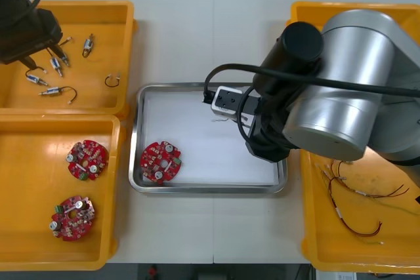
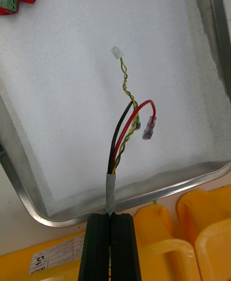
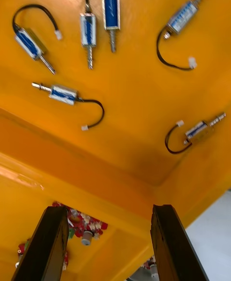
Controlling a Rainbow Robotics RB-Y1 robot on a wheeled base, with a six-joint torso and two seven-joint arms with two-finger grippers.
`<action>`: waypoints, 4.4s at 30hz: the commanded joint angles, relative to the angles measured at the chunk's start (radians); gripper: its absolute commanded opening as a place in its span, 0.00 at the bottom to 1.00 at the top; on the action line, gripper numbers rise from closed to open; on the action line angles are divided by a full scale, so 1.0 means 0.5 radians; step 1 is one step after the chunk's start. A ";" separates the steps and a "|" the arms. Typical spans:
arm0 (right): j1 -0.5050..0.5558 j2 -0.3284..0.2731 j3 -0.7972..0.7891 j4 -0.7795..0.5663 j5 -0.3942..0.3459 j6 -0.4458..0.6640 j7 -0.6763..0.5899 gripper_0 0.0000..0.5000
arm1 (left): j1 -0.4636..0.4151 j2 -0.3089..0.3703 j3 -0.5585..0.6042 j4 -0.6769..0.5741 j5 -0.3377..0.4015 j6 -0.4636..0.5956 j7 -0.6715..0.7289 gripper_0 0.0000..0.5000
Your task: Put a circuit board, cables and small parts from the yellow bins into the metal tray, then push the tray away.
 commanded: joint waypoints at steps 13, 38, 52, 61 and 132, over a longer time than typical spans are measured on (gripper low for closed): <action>-0.046 0.143 0.460 0.444 0.129 -0.555 0.121 0.00 | -0.093 0.132 0.159 0.652 -0.129 -0.572 -0.448 1.00; -0.046 0.182 0.442 0.687 0.012 -0.672 0.137 1.00 | -0.093 -0.006 -0.182 1.177 -0.292 -1.183 -0.476 1.00; -0.046 0.238 -0.067 0.411 0.049 -0.064 0.118 1.00 | -0.016 -0.080 -0.182 1.186 -0.323 -1.306 -0.448 1.00; -0.040 0.225 -0.482 0.223 0.095 0.014 0.079 1.00 | 0.033 -0.086 -0.289 1.186 -0.329 -1.404 -0.433 1.00; -0.249 -0.176 -1.841 1.951 0.399 -0.414 0.511 1.00 | 0.030 -0.227 -0.394 -0.946 0.181 0.035 0.215 0.01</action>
